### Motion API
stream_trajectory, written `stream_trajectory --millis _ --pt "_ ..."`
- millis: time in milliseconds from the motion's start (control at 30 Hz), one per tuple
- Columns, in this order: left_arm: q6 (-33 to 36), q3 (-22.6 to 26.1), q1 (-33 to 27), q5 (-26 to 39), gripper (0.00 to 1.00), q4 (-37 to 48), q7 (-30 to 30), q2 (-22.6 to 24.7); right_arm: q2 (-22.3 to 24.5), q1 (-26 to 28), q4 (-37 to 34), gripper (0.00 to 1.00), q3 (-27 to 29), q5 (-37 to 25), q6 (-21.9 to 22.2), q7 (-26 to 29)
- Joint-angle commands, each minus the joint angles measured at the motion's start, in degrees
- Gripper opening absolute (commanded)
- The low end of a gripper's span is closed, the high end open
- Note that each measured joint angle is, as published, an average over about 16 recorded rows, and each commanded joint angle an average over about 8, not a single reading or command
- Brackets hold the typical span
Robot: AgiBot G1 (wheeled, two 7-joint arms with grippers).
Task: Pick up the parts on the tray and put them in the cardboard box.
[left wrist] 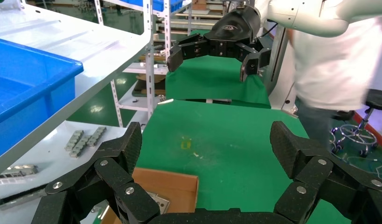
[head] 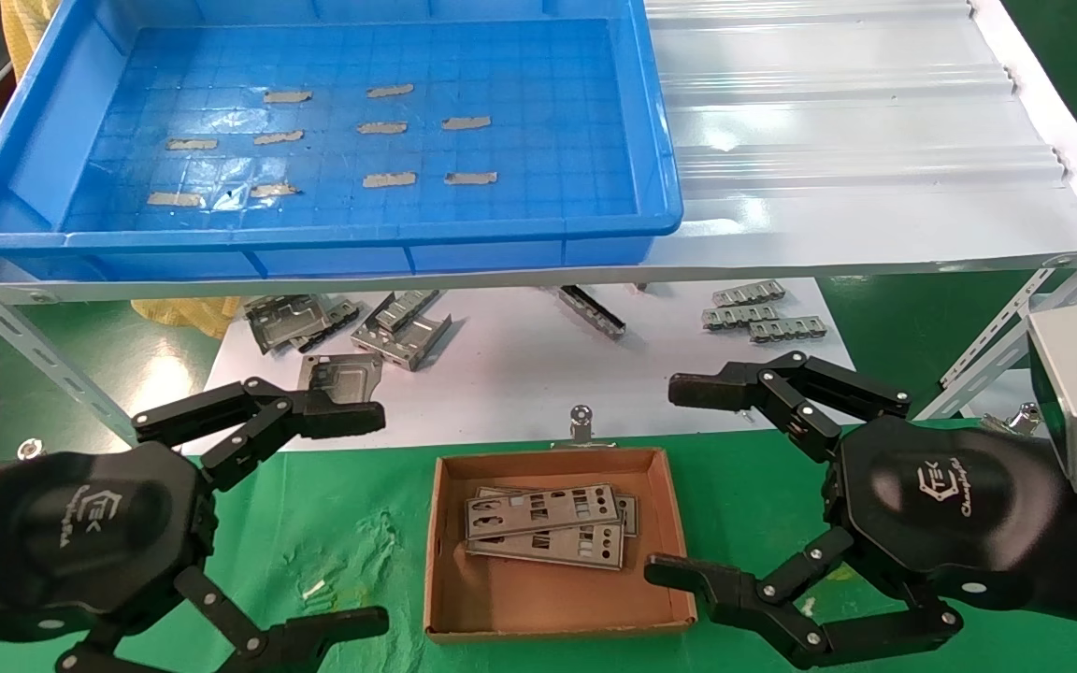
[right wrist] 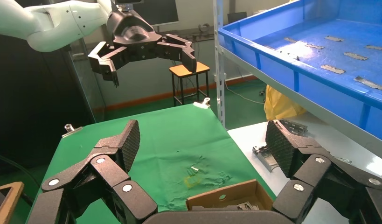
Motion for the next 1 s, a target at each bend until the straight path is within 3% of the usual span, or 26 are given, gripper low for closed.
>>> stream_trajectory --millis 33,1000 --pt "0.0 0.0 0.0 0.0 1.0 0.0 0.0 0.0 0.0 0.0 0.0 1.0 0.0 0.0 0.0 0.0" --pt "0.0 0.1 -0.1 0.1 1.0 0.2 0.1 0.1 0.0 0.0 0.0 1.0 0.0 0.0 0.0 0.0"
